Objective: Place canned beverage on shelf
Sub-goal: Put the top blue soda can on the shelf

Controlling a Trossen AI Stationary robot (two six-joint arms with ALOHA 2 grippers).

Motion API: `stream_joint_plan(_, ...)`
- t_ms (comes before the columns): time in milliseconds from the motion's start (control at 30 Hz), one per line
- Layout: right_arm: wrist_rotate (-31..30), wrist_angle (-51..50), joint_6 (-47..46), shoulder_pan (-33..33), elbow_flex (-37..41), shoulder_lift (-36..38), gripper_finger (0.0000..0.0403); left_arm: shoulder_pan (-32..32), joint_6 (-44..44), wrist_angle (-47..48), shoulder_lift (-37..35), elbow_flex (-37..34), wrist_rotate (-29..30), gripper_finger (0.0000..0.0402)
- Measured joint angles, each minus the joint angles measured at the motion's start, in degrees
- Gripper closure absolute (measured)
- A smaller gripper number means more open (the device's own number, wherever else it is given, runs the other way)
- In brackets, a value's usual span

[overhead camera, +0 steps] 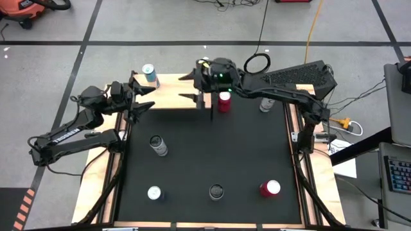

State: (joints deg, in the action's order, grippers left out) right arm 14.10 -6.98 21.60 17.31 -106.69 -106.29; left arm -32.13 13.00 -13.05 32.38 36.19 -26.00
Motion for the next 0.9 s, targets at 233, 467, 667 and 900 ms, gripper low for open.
stream_joint_plan(233, 1.15, 14.74, -2.6, 2.74, -0.02, -7.64, 0.014, -0.03, 0.14, 0.19, -0.26, 0.01, 0.07, 0.011)
stream_joint_plan(467, 1.19, 17.06, 1.0, 3.17, -0.02, -11.69, 0.014, -0.03, -0.31, 0.4, -1.93, 0.01, 0.09, 0.011)
stream_joint_plan(667, 0.92, 8.6, 1.62, 4.11, -2.56, -11.42, 0.014, -0.03, -5.28, 7.26, -1.98, 0.06, 4.46, 0.011)
stream_joint_plan(900, 0.99, -6.55, 2.06, 4.38, -15.91, -11.22, 0.014, -0.03, -10.39, 8.75, 4.73, 0.05, 13.33, 0.011)
